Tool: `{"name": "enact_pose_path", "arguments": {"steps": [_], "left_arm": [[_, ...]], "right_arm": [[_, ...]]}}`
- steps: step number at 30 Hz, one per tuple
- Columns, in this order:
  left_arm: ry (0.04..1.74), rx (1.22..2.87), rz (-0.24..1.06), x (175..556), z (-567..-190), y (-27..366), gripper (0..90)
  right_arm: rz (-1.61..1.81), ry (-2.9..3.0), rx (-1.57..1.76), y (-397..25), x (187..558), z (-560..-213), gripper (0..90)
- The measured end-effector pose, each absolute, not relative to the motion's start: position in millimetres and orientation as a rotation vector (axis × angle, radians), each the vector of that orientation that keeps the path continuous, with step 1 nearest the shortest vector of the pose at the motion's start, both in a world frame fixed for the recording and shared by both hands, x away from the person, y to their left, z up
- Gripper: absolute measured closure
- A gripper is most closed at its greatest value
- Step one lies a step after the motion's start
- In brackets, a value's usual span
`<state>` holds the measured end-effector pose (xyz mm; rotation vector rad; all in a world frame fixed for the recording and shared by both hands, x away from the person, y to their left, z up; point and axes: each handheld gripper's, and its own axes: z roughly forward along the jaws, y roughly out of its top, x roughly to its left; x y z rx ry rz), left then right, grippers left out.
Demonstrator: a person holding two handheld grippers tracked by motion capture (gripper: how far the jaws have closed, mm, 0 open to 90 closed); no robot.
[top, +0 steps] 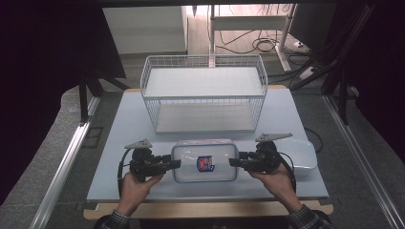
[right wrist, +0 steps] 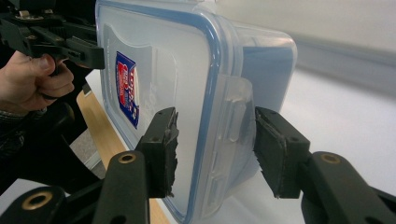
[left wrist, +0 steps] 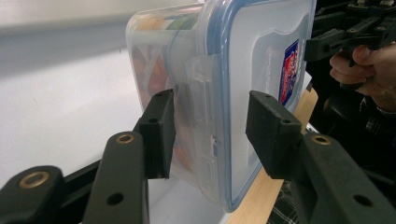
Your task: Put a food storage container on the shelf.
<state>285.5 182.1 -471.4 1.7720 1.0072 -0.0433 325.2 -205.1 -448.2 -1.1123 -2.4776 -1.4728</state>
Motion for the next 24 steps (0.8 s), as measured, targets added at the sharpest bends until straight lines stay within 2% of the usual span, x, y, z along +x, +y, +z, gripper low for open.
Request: {"name": "enact_pose_path", "arguments": {"steps": [24], "left_arm": [[0.941, 1.751, 0.105, 315, -394, 185, 53.1]], "right_arm": [[-1.655, -2.526, -1.033, -201, 359, -376, 51.0]]}}
